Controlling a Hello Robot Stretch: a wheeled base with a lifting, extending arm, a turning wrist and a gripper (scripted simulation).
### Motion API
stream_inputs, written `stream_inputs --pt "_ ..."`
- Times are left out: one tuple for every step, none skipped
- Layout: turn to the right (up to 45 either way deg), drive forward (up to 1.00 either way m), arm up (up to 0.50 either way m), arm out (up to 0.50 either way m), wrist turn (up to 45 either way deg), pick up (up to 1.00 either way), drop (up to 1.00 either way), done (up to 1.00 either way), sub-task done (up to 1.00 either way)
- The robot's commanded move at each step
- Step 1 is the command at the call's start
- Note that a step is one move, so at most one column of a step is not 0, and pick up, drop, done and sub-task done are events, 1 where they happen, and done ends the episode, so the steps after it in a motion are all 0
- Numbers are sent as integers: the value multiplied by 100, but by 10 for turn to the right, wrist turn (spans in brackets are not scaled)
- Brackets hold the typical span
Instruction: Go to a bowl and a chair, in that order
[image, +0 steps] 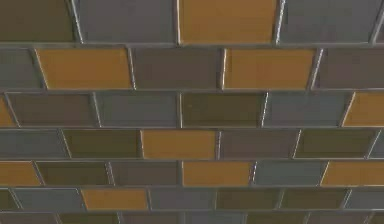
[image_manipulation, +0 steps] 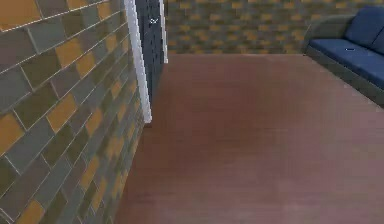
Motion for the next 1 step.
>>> stream_inputs --pt "-450 0 0 0 0 0 0 0 0"
